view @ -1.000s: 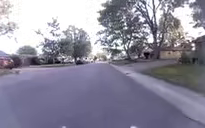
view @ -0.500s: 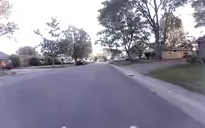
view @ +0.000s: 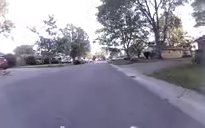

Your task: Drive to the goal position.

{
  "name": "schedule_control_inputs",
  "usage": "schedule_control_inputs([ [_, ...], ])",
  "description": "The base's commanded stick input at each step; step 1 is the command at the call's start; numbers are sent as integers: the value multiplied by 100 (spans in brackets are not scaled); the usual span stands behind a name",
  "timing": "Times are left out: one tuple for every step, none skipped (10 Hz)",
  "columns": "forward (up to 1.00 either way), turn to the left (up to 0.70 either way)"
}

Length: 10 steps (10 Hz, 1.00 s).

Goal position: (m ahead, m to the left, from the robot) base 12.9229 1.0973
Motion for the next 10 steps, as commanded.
schedule_control_inputs([
  [100, 0],
  [100, 0],
  [100, 0],
  [100, 0],
  [100, 0],
  [100, 0],
  [100, 0],
  [100, 0],
  [100, 0],
  [100, 0],
])
